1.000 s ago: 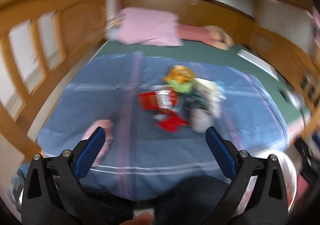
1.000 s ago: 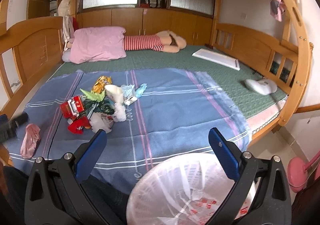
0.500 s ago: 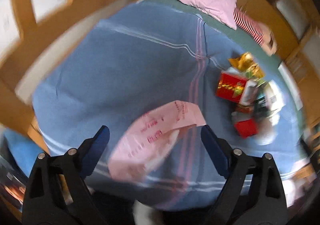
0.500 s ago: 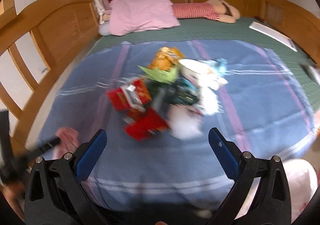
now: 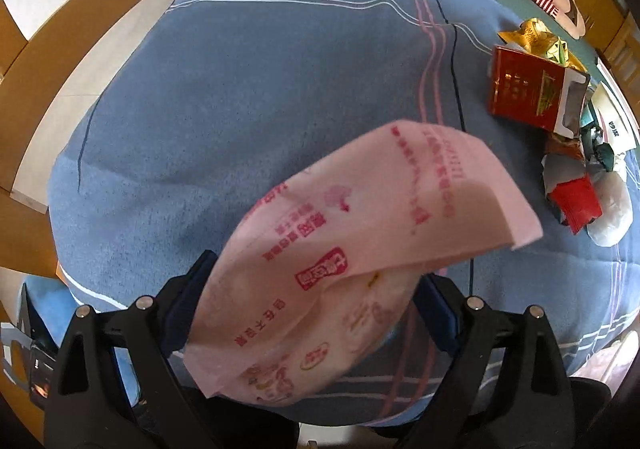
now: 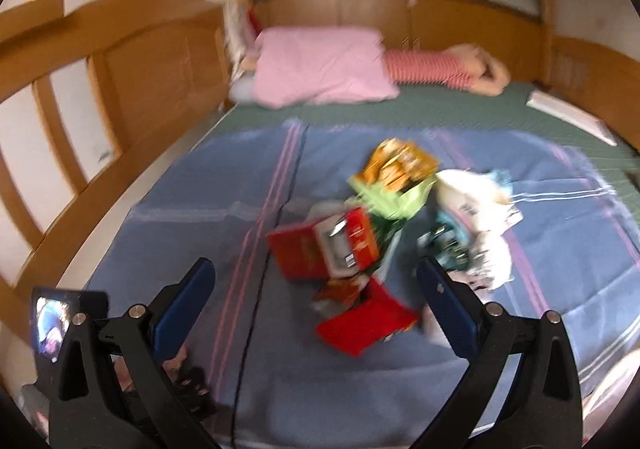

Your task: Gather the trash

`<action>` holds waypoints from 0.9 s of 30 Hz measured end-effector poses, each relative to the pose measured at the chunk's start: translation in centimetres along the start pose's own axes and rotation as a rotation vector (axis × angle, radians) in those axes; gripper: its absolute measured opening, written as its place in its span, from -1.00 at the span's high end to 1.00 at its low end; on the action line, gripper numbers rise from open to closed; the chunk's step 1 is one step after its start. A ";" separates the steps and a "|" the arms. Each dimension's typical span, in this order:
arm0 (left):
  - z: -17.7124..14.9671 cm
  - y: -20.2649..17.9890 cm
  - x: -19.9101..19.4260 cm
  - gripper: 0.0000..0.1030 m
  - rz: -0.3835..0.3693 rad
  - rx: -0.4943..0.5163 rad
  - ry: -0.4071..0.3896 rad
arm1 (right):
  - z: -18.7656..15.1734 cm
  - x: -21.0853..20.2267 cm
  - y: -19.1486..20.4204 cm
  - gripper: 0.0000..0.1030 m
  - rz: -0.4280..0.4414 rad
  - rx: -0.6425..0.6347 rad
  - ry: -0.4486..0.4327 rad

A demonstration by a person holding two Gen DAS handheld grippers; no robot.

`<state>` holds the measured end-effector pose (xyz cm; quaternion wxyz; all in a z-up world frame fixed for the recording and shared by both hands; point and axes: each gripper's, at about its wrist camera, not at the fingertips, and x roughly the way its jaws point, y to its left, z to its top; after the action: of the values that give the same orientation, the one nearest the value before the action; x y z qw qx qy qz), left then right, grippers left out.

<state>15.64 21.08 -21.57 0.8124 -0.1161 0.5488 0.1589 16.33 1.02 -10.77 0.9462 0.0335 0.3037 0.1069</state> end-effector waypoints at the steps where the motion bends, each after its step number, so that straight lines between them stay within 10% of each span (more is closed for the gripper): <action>1: 0.0 -0.2 0.1 -0.78 0.000 0.000 -0.002 | 0.1 0.1 -0.3 -0.93 0.020 0.013 0.001; 11: 0.0 -0.1 -1.1 0.13 -0.151 -0.016 -0.063 | 0.1 1.9 -1.1 -0.93 0.125 0.083 0.146; 23: 5.6 -0.9 -8.4 0.19 -0.134 -0.003 -0.324 | 0.3 2.8 -3.1 -0.93 0.126 0.200 0.179; 27: 3.5 0.0 -5.1 0.19 -0.156 -0.076 -0.210 | 0.3 3.4 -3.5 -0.93 0.124 0.217 0.204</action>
<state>16.87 21.72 -15.48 0.8703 -0.1718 0.4436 0.1273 19.82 -1.67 -12.93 0.8928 0.1432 0.4055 0.1345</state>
